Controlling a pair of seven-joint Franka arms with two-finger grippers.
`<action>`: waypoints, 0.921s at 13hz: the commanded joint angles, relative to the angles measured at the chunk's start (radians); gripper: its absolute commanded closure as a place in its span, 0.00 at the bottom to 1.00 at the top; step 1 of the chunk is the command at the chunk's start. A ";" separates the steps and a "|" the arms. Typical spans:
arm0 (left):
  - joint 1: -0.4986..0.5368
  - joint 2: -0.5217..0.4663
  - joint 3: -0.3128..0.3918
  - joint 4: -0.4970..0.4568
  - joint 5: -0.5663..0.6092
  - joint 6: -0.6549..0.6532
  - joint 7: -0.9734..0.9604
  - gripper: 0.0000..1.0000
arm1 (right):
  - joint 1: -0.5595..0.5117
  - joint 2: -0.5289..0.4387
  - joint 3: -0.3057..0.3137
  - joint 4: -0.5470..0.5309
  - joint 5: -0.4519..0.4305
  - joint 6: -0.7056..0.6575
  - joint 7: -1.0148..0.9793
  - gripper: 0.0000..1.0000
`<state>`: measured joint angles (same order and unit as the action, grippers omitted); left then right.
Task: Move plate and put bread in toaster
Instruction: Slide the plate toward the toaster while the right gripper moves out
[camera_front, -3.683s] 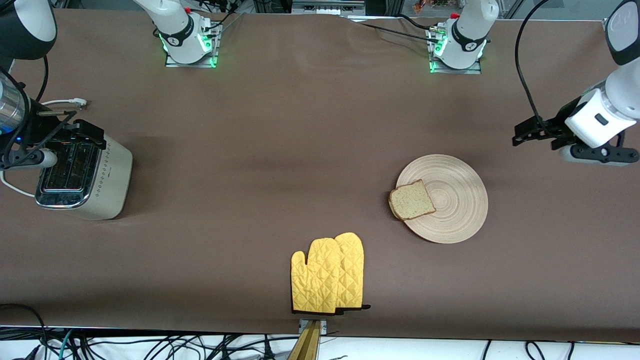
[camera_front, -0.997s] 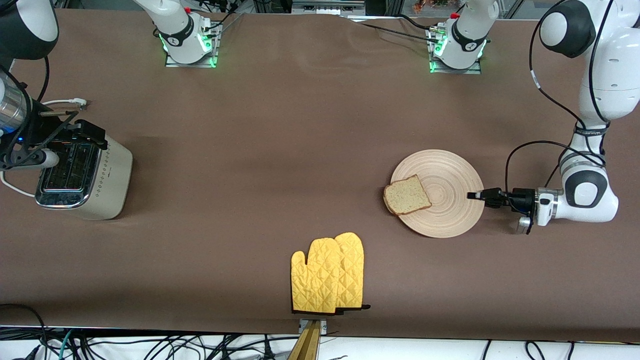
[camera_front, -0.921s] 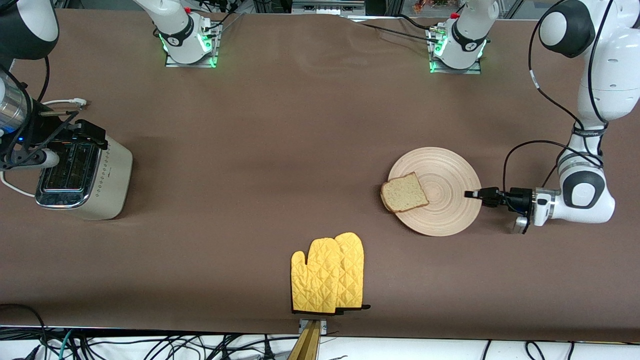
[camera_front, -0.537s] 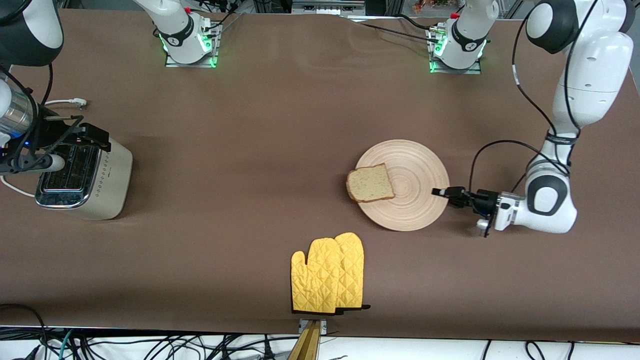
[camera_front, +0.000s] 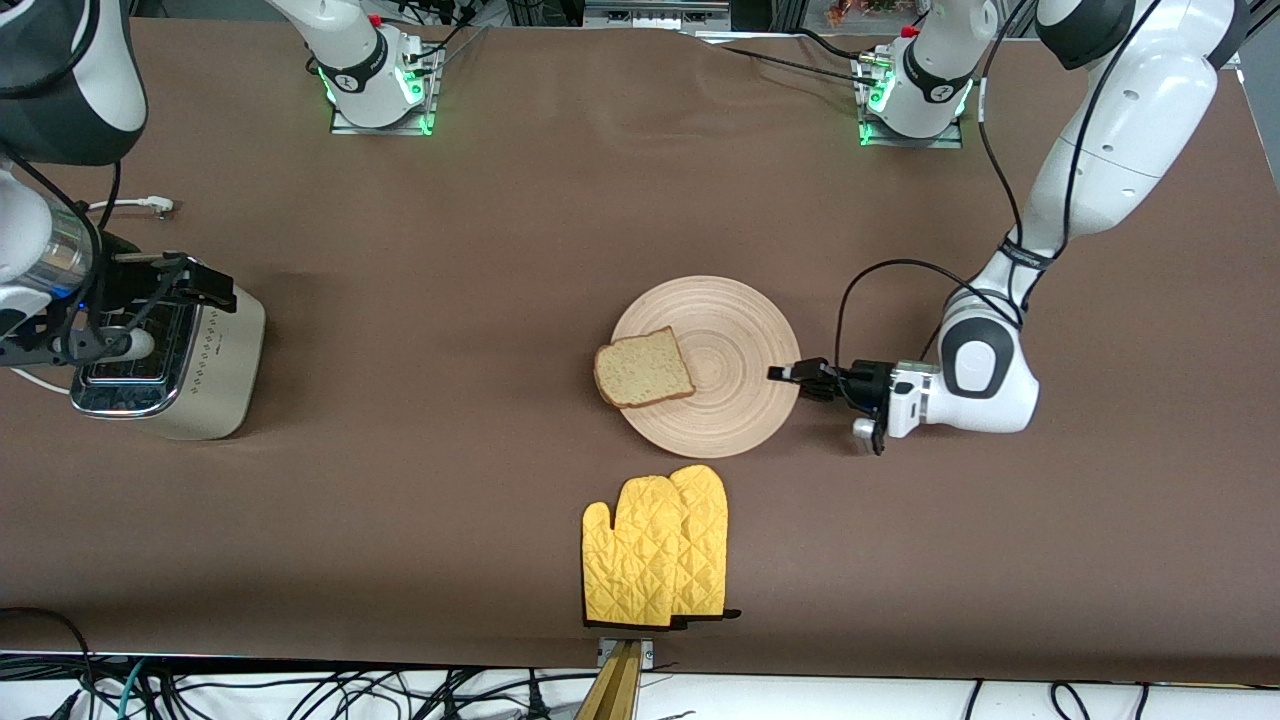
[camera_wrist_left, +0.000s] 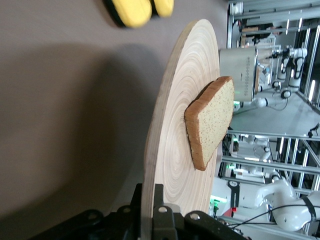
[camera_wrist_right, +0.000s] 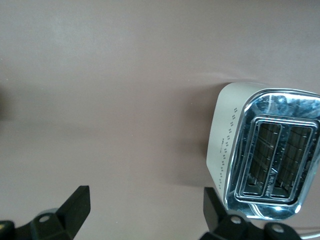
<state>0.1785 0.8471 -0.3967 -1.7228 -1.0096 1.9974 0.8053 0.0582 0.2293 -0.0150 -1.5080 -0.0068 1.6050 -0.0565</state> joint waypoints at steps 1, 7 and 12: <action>-0.081 -0.034 -0.004 -0.037 -0.081 0.062 -0.017 1.00 | 0.015 0.027 0.004 -0.006 0.054 0.006 0.007 0.00; -0.153 -0.008 0.001 -0.037 -0.224 0.153 -0.002 0.30 | 0.064 0.146 0.004 -0.005 0.247 0.061 0.023 0.00; -0.131 -0.016 0.006 -0.047 -0.213 0.143 0.005 0.00 | 0.074 0.238 0.004 -0.006 0.404 0.093 0.023 0.00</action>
<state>0.0289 0.8499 -0.3904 -1.7541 -1.2051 2.1594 0.7933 0.1325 0.4408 -0.0106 -1.5173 0.3425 1.6829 -0.0419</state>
